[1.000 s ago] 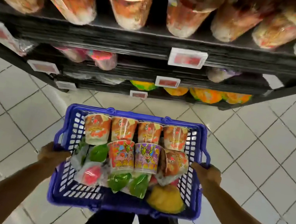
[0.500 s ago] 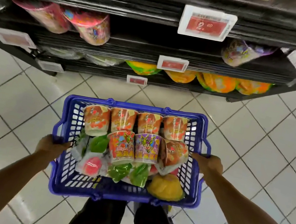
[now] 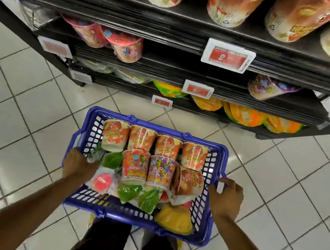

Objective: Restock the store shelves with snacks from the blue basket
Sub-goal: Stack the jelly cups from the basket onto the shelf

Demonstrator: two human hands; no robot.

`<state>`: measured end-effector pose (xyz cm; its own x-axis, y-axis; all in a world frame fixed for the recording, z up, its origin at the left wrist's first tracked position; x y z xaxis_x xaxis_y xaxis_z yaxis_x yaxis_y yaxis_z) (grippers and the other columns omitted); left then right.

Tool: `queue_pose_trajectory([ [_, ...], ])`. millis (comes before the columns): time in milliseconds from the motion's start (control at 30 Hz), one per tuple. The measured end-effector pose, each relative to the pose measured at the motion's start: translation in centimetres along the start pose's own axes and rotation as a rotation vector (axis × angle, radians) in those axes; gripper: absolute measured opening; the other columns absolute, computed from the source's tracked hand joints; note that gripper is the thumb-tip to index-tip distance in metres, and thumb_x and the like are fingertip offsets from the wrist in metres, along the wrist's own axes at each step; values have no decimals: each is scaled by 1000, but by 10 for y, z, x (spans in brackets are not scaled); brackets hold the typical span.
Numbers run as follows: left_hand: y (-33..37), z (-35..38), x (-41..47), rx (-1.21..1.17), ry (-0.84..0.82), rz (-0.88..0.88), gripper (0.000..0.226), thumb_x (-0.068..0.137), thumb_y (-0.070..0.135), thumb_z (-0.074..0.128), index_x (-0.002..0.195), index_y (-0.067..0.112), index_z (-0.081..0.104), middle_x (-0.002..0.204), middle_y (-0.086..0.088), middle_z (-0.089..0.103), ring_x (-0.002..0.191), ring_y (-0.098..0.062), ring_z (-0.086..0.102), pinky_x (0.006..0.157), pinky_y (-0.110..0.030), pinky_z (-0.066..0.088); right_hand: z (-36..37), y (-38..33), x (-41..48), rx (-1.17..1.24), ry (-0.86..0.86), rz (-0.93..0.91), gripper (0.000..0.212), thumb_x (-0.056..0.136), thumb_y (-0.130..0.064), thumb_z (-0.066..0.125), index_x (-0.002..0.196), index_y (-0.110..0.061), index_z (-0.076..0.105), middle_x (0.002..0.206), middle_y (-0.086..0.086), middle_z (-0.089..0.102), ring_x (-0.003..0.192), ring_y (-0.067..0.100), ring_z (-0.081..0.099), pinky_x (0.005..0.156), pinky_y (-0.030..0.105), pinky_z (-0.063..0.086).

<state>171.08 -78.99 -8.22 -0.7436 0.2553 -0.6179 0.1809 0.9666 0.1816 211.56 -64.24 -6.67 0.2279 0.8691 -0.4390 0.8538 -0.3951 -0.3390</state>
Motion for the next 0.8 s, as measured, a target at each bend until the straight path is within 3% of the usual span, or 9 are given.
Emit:
queue_pose_trajectory([
  [100,26,23,-20,75,-90,169,71,80,50,70,124,-2,51,124,-24,55,118,-39,52,97,-48,47,-2,-19,-20,-122,103,-150,45,79,-17,75,121,-8,61,133,19,51,119,38,49,95,46,45],
  [200,45,51,-27,58,-297,159,49,84,62,61,82,13,63,82,-7,67,61,2,62,52,-16,49,19,-44,-29,132,-66,-278,25,87,-11,70,111,-7,65,113,11,61,106,27,58,79,18,44],
  [233,50,57,-26,95,-326,152,55,82,70,56,68,18,56,61,3,61,41,8,48,40,-13,36,31,-54,-31,220,-159,-319,15,90,-9,67,105,-8,66,103,3,64,99,19,63,72,11,43],
  [300,58,69,-20,167,-417,166,66,75,84,46,62,20,50,35,6,50,26,4,43,39,-15,28,53,-75,-35,229,-278,-462,9,93,-12,65,101,-14,64,89,-14,62,81,-2,64,70,9,47],
  [367,63,74,-6,187,-470,200,71,67,89,46,62,19,55,32,12,52,27,2,49,38,-13,34,76,-89,-30,107,-311,-635,20,94,-27,64,112,-19,59,96,-12,60,82,-5,58,77,16,50],
  [500,63,90,28,229,-484,307,87,51,97,46,69,16,70,55,8,70,52,-7,68,57,-19,51,116,-97,-1,-386,-276,-758,89,81,-82,24,143,-19,37,139,10,43,132,28,38,106,34,38],
  [600,51,101,49,137,-479,337,101,40,99,46,91,16,75,77,1,77,67,-13,74,61,-27,58,132,-99,17,-440,-355,-768,120,58,-97,7,147,-19,31,135,12,49,125,31,44,103,42,38],
  [700,47,104,53,8,-502,388,102,38,99,50,92,17,78,83,-1,78,68,-13,75,56,-25,56,136,-102,25,-436,-298,-894,96,59,-100,20,113,-29,57,104,-2,63,98,18,56,77,35,39],
  [800,50,99,41,-79,-494,514,85,37,93,54,83,26,81,81,-1,78,73,-15,75,71,-32,59,129,-103,28,-156,-286,-951,50,72,-82,53,65,-32,52,60,-11,53,61,6,50,54,25,30],
])
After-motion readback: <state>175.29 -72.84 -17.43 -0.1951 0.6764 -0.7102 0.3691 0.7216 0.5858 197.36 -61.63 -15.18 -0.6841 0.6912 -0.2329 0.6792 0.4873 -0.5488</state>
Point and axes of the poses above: each hand's wrist, its own x-axis towards the middle knuckle, its own z-axis out of the palm, y = z × x, the point moved 5 cm from there along x, towards the middle knuckle
